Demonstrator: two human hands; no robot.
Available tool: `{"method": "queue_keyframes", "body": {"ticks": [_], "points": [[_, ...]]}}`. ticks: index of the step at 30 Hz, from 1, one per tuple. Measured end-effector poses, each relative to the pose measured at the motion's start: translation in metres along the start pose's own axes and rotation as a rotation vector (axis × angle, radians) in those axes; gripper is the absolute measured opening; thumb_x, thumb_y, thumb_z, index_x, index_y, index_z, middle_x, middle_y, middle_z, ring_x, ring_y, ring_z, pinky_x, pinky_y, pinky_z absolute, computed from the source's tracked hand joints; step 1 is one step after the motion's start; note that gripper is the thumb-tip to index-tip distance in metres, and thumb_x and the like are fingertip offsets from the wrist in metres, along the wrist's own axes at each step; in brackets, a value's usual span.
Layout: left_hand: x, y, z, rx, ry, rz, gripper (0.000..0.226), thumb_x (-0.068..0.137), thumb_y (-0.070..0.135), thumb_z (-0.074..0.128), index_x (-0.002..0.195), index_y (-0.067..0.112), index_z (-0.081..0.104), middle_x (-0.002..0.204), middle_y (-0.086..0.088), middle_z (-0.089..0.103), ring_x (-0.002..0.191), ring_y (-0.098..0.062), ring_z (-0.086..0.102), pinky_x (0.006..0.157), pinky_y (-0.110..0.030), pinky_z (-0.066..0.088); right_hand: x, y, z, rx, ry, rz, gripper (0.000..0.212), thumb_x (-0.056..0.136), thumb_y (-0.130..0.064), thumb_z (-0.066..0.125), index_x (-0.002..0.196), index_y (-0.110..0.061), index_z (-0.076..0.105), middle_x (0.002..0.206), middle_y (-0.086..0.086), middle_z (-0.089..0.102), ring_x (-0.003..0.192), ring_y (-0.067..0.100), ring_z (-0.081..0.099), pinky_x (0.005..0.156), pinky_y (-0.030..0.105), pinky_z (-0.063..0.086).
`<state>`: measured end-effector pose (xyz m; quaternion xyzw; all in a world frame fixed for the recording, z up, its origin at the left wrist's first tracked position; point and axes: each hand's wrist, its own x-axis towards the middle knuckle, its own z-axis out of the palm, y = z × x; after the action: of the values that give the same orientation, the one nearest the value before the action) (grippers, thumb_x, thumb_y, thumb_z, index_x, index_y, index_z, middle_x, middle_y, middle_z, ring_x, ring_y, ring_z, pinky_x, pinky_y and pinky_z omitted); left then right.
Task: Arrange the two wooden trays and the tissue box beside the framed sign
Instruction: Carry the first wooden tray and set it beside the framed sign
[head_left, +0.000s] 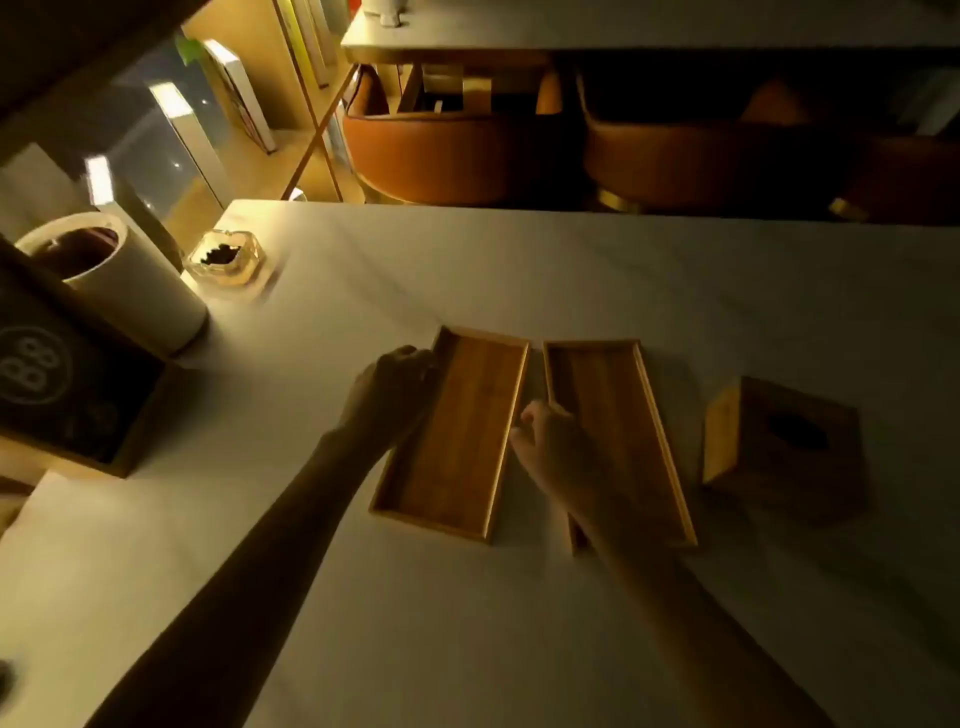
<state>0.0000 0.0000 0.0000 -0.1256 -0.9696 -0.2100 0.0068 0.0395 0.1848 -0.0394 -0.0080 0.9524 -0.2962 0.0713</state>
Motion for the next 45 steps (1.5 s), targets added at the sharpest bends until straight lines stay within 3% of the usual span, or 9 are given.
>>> {"method": "queue_keyframes", "body": {"ticks": [4, 8, 17, 24, 27, 31, 34, 39, 45], "points": [[-0.027, -0.027, 0.05, -0.019, -0.036, -0.107, 0.048, 0.09, 0.019, 0.048, 0.134, 0.007, 0.032, 0.14, -0.02, 0.042, 0.121, -0.036, 0.046, 0.098, -0.046, 0.043, -0.021, 0.009, 0.048, 0.029, 0.006, 0.161, 0.05, 0.091, -0.033, 0.044, 0.133, -0.007, 0.034, 0.139, 0.016, 0.042, 0.126, 0.026, 0.041, 0.099, 0.032, 0.039], [-0.047, -0.059, 0.087, 0.11, -0.086, -0.221, 0.059, 0.092, 0.033, 0.04, 0.141, 0.014, 0.014, 0.152, -0.012, 0.022, 0.14, -0.027, 0.018, 0.116, -0.043, 0.019, -0.037, 0.017, 0.085, -0.018, 0.015, 0.232, 0.062, 0.092, -0.043, 0.036, 0.142, -0.013, 0.014, 0.154, 0.008, 0.017, 0.141, 0.024, 0.015, 0.111, 0.032, 0.026], [-0.062, -0.067, 0.103, -0.17, 0.006, -0.37, 0.04, 0.094, 0.016, 0.037, 0.134, 0.014, 0.036, 0.149, -0.01, 0.031, 0.141, -0.026, 0.014, 0.115, -0.045, 0.007, -0.035, 0.016, 0.097, -0.028, 0.032, 0.251, 0.046, 0.094, -0.033, 0.034, 0.137, -0.017, 0.033, 0.153, 0.008, 0.02, 0.141, 0.028, 0.009, 0.115, 0.04, 0.017], [-0.057, -0.06, 0.091, -0.294, -0.018, -0.508, 0.037, 0.094, 0.016, 0.039, 0.13, 0.01, 0.042, 0.138, -0.016, 0.044, 0.131, -0.034, 0.025, 0.11, -0.048, 0.026, -0.028, 0.005, 0.083, 0.18, 0.014, 0.342, 0.042, 0.094, -0.021, 0.04, 0.134, -0.011, 0.036, 0.15, 0.012, 0.026, 0.139, 0.027, 0.018, 0.111, 0.037, 0.031], [-0.055, -0.046, 0.074, -0.706, -0.048, -0.649, 0.038, 0.095, 0.015, 0.034, 0.132, 0.01, 0.039, 0.135, -0.016, 0.048, 0.121, -0.032, 0.044, 0.104, -0.047, 0.039, -0.028, 0.003, 0.072, 0.487, -0.031, 0.397, 0.043, 0.093, -0.015, 0.041, 0.135, -0.008, 0.033, 0.141, 0.015, 0.041, 0.127, 0.025, 0.042, 0.094, 0.025, 0.042], [-0.061, -0.037, 0.053, -1.169, -0.147, -0.731, 0.038, 0.096, 0.017, 0.033, 0.134, 0.012, 0.038, 0.133, -0.014, 0.049, 0.114, -0.03, 0.053, 0.097, -0.046, 0.045, -0.027, -0.001, 0.058, 0.62, -0.037, 0.455, 0.043, 0.094, -0.012, 0.041, 0.135, -0.006, 0.032, 0.139, 0.014, 0.045, 0.124, 0.023, 0.045, 0.084, 0.016, 0.041], [-0.066, -0.041, 0.04, -1.323, -0.206, -0.746, 0.04, 0.095, 0.015, 0.035, 0.134, 0.011, 0.036, 0.136, -0.016, 0.047, 0.119, -0.035, 0.049, 0.101, -0.051, 0.041, -0.027, -0.009, 0.05, 0.665, 0.006, 0.466, 0.043, 0.092, -0.011, 0.043, 0.134, -0.004, 0.035, 0.14, 0.016, 0.043, 0.127, 0.027, 0.043, 0.095, 0.027, 0.041], [-0.075, -0.064, 0.013, -1.386, -0.275, -0.634, 0.044, 0.092, 0.012, 0.041, 0.135, 0.014, 0.034, 0.127, -0.01, 0.052, 0.111, -0.028, 0.055, 0.085, -0.038, 0.054, -0.024, -0.032, 0.038, 0.734, 0.015, 0.44, 0.041, 0.091, -0.013, 0.046, 0.131, -0.007, 0.04, 0.136, 0.015, 0.048, 0.123, 0.028, 0.047, 0.098, 0.037, 0.043], [-0.082, -0.108, -0.029, -1.346, -0.179, -0.559, 0.045, 0.088, 0.008, 0.047, 0.132, 0.012, 0.038, 0.113, -0.006, 0.061, 0.104, -0.022, 0.059, 0.075, -0.029, 0.058, -0.016, -0.086, 0.039, 0.707, 0.043, 0.325, 0.039, 0.088, -0.011, 0.051, 0.127, -0.006, 0.047, 0.129, 0.015, 0.056, 0.117, 0.027, 0.054, 0.1, 0.047, 0.046]]}}
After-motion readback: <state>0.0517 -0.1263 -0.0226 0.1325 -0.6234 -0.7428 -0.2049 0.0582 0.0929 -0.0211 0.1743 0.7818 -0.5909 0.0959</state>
